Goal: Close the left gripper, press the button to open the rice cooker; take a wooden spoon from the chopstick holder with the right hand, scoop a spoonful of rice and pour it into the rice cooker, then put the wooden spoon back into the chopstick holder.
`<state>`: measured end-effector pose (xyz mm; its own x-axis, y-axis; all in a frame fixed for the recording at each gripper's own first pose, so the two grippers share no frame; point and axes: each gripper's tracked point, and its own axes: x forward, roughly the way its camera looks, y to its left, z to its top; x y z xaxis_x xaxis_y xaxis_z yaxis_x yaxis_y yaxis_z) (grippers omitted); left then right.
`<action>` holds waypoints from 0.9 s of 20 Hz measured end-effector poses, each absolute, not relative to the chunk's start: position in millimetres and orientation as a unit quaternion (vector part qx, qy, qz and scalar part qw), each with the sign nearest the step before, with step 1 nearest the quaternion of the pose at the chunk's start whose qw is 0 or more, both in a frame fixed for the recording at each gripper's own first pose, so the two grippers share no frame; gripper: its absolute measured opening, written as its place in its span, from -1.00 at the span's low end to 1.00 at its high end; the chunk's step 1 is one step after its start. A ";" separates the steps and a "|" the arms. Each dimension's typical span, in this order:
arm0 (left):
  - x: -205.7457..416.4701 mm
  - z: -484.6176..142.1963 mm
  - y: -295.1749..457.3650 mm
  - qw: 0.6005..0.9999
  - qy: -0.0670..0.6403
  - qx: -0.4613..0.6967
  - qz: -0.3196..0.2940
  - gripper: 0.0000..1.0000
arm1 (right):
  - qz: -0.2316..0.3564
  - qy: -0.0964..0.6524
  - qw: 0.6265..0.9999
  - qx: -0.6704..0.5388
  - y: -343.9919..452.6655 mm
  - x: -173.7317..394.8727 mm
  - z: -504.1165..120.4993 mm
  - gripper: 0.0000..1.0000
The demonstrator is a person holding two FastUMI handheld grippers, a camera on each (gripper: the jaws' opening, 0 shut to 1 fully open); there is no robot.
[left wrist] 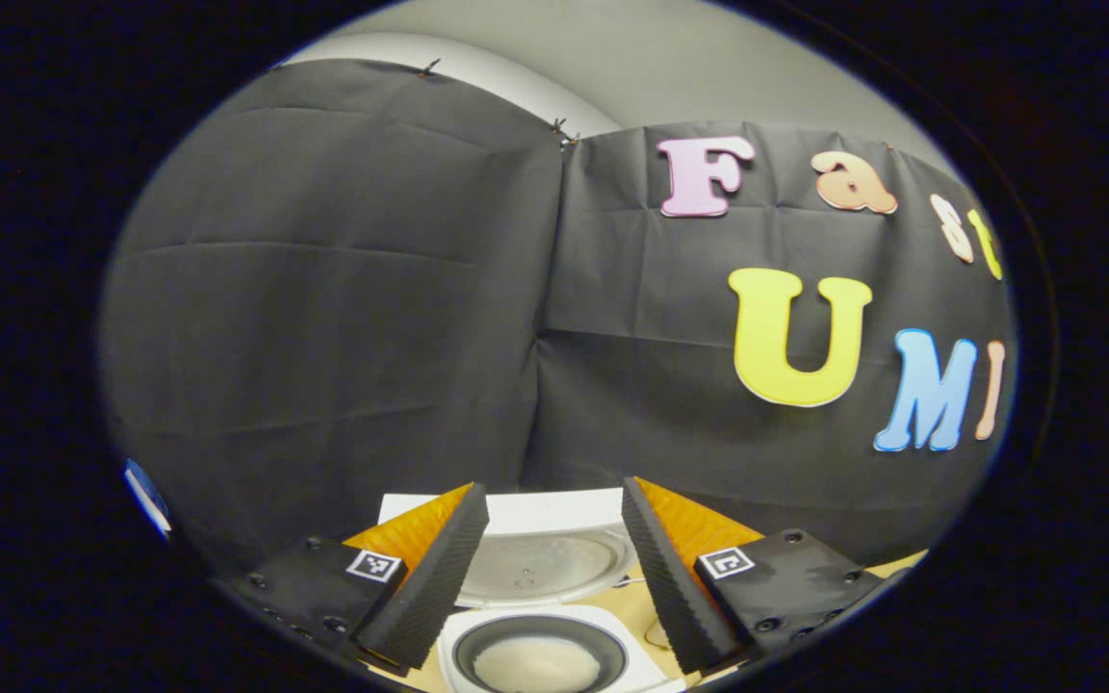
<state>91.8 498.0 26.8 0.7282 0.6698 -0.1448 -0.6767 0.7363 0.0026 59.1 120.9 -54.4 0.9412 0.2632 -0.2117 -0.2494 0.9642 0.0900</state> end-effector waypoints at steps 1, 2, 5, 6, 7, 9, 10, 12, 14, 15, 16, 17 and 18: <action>100.2 25.7 505.3 0.927 0.071 -0.030 0.367 0.93 | 0.128 0.114 0.985 0.030 120.6 61.0 -57.0 0.99; 108.6 25.0 514.3 0.925 0.073 -0.035 0.371 1.00 | 0.124 0.116 0.985 0.029 118.7 63.2 -59.1 0.99; 130.8 4.8 543.3 0.921 0.095 -0.052 0.375 0.94 | 0.114 0.133 0.984 0.025 115.8 67.2 -70.1 0.99; 138.2 -0.8 552.6 0.918 0.103 -0.050 0.379 0.92 | 0.113 0.138 0.984 0.026 115.6 69.0 -72.7 0.99; 146.5 -5.3 560.2 0.916 0.111 -0.045 0.384 0.93 | 0.111 0.141 0.983 0.027 114.7 70.9 -74.3 0.99; 157.7 -15.8 575.0 0.908 0.128 -0.043 0.397 0.93 | 0.107 0.143 0.983 0.027 113.1 74.1 -75.3 0.99; 160.2 -25.9 583.0 0.903 0.141 -0.045 0.404 0.93 | 0.106 0.143 0.984 0.026 112.5 76.0 -75.9 0.99; 155.5 -31.5 585.7 0.896 0.159 -0.019 0.414 0.87 | 0.106 0.145 0.984 0.021 112.0 78.7 -77.1 1.00; 153.8 -34.3 581.0 0.894 0.161 -0.031 0.417 0.86 | 0.107 0.146 0.983 0.023 113.0 78.4 -76.9 1.00; 153.4 -33.5 578.9 0.895 0.161 -0.034 0.416 0.89 | 0.108 0.147 0.983 0.027 114.4 78.9 -77.9 0.99; 150.6 -32.9 575.8 0.896 0.160 -0.029 0.414 0.88 | 0.109 0.147 0.983 0.031 115.7 78.8 -77.2 0.99; 149.1 -33.4 573.9 0.898 0.157 -0.029 0.410 0.93 | 0.110 0.146 0.982 0.035 116.6 78.5 -76.3 0.99; 147.1 -32.0 570.0 0.900 0.154 -0.028 0.406 0.93 | 0.113 0.144 0.982 0.038 118.0 78.2 -74.2 0.99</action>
